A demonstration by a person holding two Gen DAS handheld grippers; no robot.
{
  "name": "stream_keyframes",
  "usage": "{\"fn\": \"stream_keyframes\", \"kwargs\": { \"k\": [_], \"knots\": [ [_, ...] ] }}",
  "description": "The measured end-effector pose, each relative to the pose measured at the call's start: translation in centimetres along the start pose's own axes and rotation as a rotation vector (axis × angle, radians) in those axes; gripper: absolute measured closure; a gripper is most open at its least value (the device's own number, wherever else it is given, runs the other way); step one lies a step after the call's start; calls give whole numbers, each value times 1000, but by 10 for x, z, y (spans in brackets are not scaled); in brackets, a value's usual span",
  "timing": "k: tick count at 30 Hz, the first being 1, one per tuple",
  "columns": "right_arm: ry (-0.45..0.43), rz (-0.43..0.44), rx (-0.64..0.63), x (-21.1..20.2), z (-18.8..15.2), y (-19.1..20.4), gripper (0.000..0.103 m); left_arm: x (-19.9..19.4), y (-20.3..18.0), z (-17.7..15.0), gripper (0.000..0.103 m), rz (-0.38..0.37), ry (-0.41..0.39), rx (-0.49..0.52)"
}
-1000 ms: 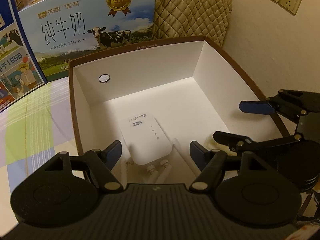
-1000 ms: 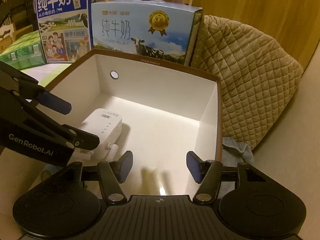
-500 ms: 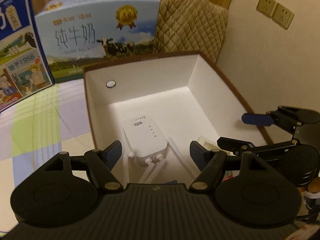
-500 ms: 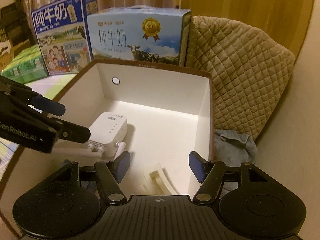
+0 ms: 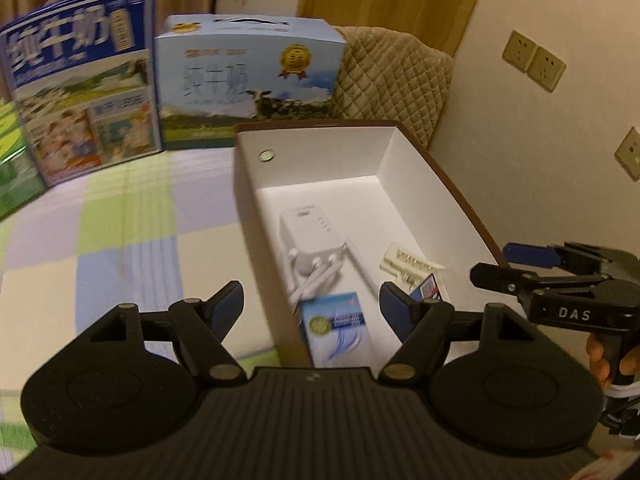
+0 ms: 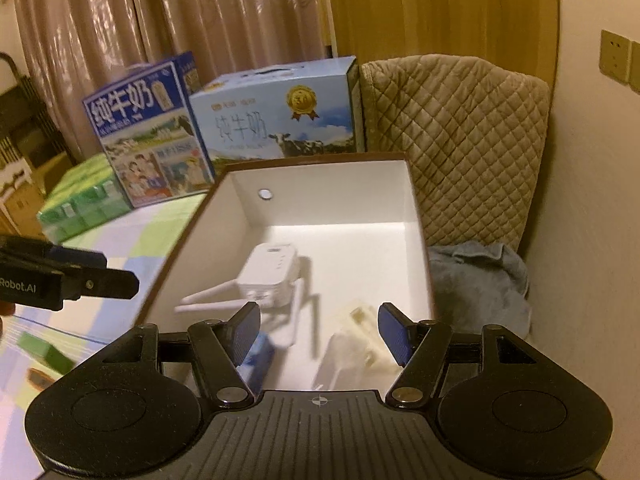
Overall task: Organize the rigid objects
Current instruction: 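Move both tools back toward the remaining items on the bed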
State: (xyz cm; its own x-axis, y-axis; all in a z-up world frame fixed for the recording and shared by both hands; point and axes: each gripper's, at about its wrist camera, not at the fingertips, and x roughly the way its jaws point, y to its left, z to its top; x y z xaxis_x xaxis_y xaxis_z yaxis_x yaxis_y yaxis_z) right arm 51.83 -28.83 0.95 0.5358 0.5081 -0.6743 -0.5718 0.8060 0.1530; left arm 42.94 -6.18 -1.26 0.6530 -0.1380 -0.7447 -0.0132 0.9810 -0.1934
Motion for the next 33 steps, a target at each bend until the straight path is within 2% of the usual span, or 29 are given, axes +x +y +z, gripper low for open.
{"fn": "stream_keyframes", "kwargs": {
  "k": [7, 14, 33],
  "knots": [
    [-9, 28, 13, -33, -20, 33, 41, -46, 16, -31, 32, -1, -24, -45],
    [8, 77, 16, -52, -43, 68, 41, -79, 32, -69, 32, 15, -11, -77],
    [106, 187, -16, -42, -93, 168, 41, -141, 103, -139, 33, 108, 15, -194]
  ]
}}
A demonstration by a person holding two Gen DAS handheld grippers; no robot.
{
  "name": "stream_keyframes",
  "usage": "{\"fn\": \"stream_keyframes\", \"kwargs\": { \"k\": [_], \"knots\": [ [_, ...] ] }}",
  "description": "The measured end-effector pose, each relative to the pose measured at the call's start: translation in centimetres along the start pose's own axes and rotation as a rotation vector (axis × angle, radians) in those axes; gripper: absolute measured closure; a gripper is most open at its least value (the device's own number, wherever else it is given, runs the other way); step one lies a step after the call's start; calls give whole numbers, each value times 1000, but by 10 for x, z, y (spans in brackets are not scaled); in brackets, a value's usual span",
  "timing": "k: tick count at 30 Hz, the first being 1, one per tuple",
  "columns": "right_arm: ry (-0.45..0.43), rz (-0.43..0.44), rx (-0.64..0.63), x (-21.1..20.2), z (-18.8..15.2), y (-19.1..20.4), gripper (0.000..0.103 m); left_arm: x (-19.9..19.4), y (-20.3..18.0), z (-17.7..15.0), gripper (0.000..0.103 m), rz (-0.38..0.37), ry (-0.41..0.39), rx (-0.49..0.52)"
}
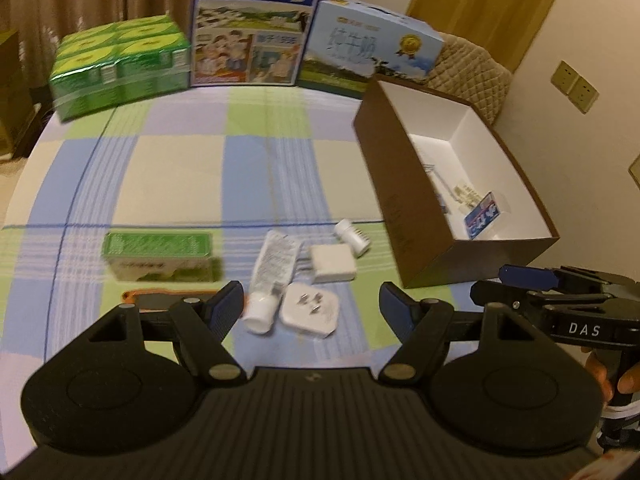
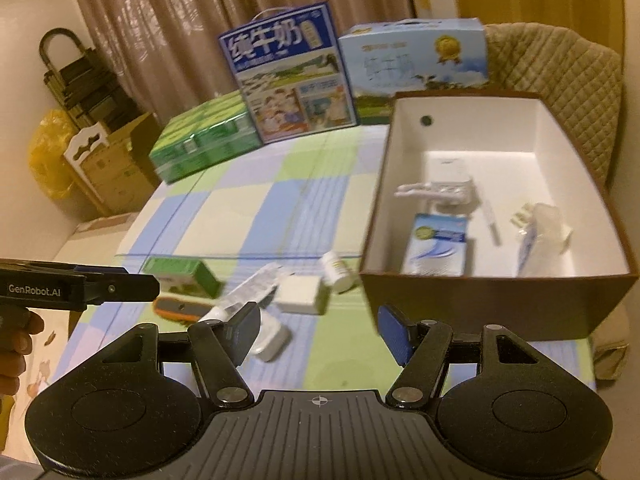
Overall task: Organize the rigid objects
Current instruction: 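Move both tools back toward the remaining items on the bed, then grasp the green medicine box with the left tool while the right tool grasps the white pill bottle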
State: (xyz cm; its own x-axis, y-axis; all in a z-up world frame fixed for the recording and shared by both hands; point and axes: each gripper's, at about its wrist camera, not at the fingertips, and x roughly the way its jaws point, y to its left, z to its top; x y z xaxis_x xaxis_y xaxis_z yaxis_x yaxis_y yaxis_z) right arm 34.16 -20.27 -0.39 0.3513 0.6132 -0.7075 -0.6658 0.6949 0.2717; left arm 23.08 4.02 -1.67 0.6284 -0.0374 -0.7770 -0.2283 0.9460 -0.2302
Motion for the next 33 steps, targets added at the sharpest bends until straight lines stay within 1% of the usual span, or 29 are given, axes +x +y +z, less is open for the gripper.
{"fn": "stream_keyframes", "kwargs": {
  "k": [11, 18, 25, 33],
  "knots": [
    [82, 17, -13, 38, -17, 38, 41, -7, 50, -24, 33, 72, 34, -70],
    [98, -12, -11, 56, -20, 50, 41, -3, 74, -28, 33, 98, 33, -85],
    [114, -42, 5, 71, -21, 54, 41, 8, 92, -28, 35, 100, 33, -63],
    [113, -79, 26, 83, -17, 54, 41, 24, 109, -15, 35, 117, 23, -10]
  ]
}}
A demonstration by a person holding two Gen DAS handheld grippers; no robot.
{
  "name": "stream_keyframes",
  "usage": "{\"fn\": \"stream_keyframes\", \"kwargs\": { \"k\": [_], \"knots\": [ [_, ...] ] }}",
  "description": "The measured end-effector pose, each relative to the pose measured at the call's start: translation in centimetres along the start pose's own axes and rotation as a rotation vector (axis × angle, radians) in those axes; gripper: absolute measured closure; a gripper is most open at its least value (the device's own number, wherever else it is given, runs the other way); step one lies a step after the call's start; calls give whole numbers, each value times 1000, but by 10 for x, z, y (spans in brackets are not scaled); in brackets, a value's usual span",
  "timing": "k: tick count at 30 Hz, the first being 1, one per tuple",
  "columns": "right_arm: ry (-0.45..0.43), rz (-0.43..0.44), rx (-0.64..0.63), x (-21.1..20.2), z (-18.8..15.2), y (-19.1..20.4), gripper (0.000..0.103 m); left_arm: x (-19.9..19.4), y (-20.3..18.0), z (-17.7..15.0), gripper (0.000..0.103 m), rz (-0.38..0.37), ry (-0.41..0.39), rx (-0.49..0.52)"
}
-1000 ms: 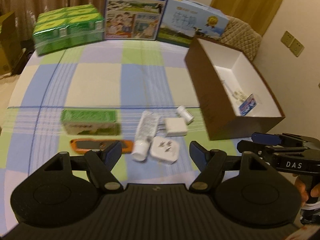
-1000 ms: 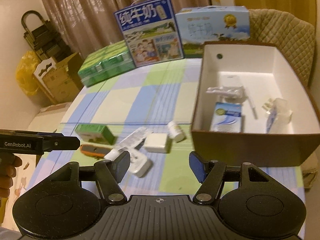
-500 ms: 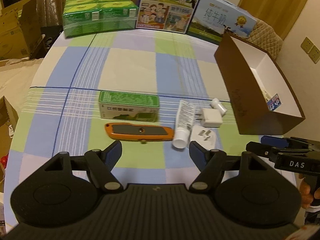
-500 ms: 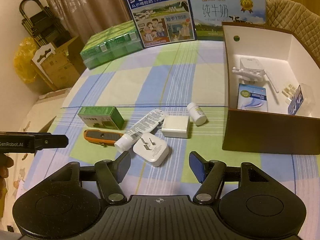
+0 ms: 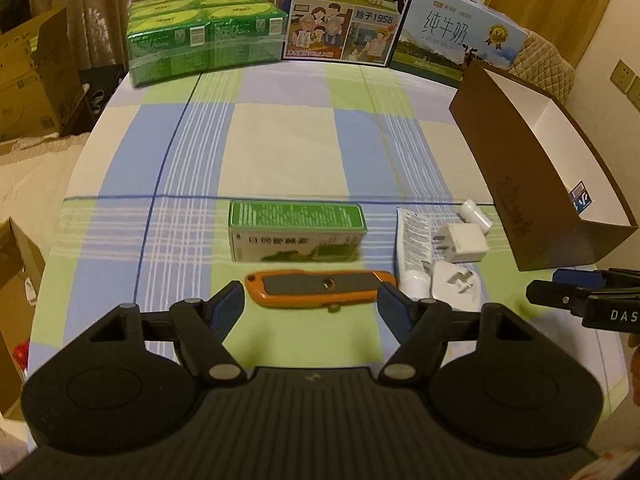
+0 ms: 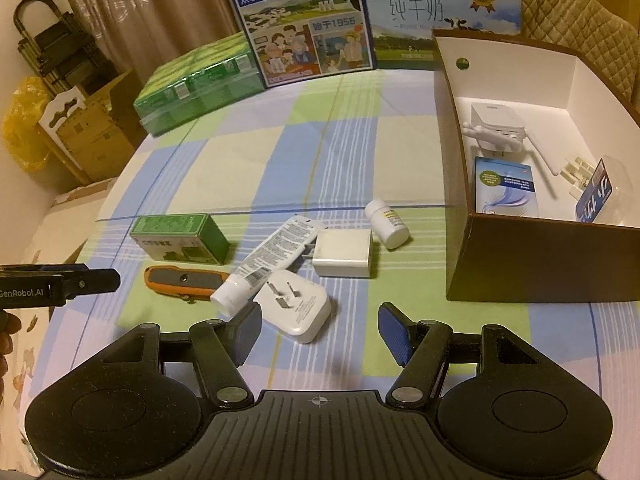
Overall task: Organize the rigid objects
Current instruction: 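Grasp the green medicine box with the left tool while the right tool grasps the white pill bottle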
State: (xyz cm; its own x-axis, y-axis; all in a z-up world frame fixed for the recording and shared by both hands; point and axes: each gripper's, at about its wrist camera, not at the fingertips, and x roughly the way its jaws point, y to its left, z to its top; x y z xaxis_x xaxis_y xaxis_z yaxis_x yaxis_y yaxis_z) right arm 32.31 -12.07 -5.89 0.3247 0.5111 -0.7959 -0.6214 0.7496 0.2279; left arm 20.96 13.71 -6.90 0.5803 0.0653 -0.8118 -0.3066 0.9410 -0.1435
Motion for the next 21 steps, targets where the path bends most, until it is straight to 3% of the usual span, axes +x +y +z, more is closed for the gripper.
{"fn": "stream_keyframes", "kwargs": {
  "k": [5, 12, 21],
  "knots": [
    [2, -22, 1, 9, 5, 2, 41, 14, 2, 12, 35, 5, -5, 95],
    [20, -48, 31, 18, 7, -4, 41, 46, 2, 31, 34, 1, 7, 332],
    [40, -110, 116, 19, 3, -23, 41, 88, -5, 38, 34, -62, 77, 630]
  ]
}}
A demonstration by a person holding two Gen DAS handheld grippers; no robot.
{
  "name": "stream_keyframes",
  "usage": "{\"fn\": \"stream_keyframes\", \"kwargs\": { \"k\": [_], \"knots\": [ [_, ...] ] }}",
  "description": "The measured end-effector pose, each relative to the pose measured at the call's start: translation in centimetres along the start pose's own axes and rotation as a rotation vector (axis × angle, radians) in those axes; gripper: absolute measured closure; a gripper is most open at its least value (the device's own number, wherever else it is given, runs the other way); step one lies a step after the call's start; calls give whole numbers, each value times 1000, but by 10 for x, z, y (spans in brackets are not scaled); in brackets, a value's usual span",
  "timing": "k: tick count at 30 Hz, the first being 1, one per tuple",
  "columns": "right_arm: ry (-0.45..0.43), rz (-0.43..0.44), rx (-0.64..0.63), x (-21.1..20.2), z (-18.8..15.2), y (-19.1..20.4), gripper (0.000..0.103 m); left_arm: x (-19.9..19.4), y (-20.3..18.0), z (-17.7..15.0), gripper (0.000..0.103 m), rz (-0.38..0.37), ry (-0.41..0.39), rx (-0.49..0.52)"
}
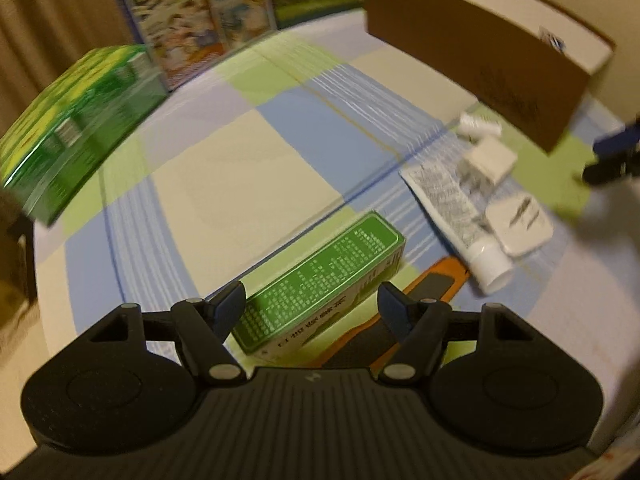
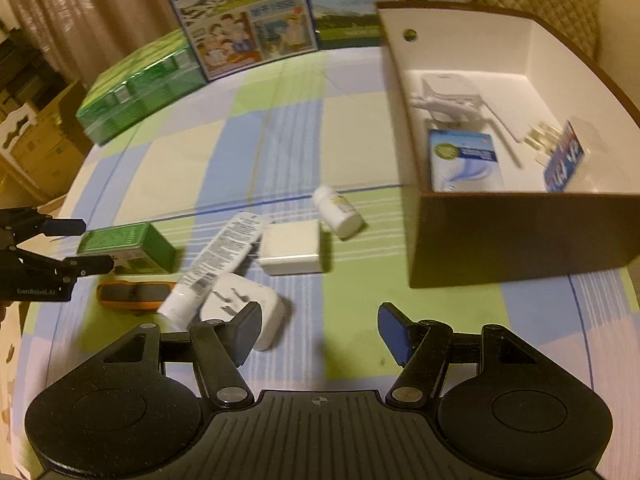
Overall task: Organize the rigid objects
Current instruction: 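Grasp the green medicine box with the left tool while the right tool grasps the white pill bottle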
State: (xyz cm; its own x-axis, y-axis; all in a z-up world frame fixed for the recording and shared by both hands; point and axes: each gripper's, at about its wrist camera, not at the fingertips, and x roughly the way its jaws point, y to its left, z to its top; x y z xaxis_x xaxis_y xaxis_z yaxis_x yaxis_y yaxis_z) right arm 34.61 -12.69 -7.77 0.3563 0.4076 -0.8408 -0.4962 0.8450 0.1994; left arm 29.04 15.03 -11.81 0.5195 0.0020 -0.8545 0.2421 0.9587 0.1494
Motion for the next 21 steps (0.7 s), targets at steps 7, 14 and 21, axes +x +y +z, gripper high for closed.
{"fn": "stream_keyframes", "kwargs": {
  "k": [7, 14, 21],
  "knots": [
    [4, -24, 35, 0, -2, -6, 41, 11, -3, 2, 54, -17, 20, 119],
    [7, -21, 17, 4, -1, 4, 41, 5, 12, -7, 75, 36, 18, 39],
    [11, -14, -7, 8, 2, 12, 41, -3, 40, -18, 75, 69, 56, -188]
  ]
}}
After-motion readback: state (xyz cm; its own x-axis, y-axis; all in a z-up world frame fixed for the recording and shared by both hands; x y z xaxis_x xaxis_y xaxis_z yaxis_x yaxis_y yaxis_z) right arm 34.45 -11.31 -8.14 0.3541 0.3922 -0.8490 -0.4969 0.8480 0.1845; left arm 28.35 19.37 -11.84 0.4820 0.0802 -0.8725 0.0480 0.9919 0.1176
